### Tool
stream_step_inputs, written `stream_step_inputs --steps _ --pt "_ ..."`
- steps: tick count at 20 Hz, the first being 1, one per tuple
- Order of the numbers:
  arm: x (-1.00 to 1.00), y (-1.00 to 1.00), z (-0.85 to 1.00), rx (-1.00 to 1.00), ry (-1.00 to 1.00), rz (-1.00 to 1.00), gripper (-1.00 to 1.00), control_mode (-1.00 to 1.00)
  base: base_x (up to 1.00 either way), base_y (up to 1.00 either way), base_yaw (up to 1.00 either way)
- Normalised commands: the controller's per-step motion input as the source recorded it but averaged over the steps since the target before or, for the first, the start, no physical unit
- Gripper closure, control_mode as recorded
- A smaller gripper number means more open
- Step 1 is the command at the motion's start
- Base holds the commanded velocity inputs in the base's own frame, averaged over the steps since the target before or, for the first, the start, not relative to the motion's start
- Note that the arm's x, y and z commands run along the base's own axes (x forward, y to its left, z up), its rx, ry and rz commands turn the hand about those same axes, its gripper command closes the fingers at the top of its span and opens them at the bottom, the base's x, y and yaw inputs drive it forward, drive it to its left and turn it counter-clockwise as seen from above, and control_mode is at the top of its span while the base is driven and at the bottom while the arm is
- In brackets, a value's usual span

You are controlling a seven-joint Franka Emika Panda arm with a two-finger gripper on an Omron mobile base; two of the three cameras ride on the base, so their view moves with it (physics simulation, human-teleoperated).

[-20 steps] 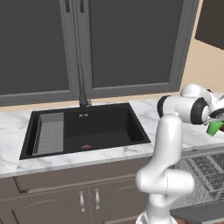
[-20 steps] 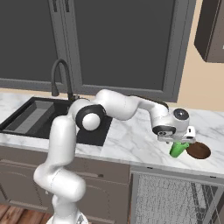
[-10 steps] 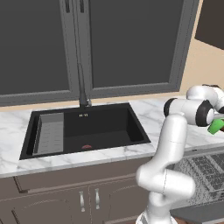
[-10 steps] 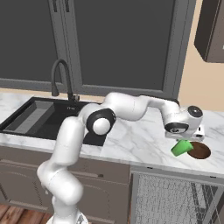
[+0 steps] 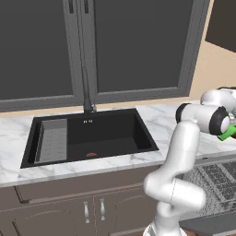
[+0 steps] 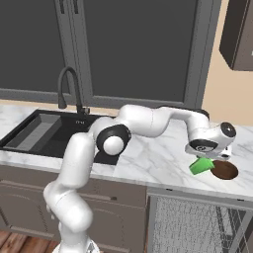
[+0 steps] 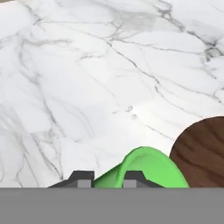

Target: Pick up the cup and bowl from the counter, place them in the dishwasher, and close the dishwasher door.

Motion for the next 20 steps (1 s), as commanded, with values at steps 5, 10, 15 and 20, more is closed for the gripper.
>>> stream_step_inputs --steps 5,10,15,20 --pt "-0.50 0.35 -0.01 0.11 -0.12 -0.01 1.00 -1.00 0.00 0.00 0.00" --pt "-0.71 0.27 -0.01 0.03 -0.11 -0.08 1.00 -1.00 0.00 0.00 0.00" --pt "-0.71 0.31 -0.07 0.00 -0.11 -0.13 1.00 -1.00 0.00 0.00 0.00" --pt "-0.48 0.41 -0.26 -0.04 -0.05 -0.17 1.00 -1.00 0.00 0.00 0.00"
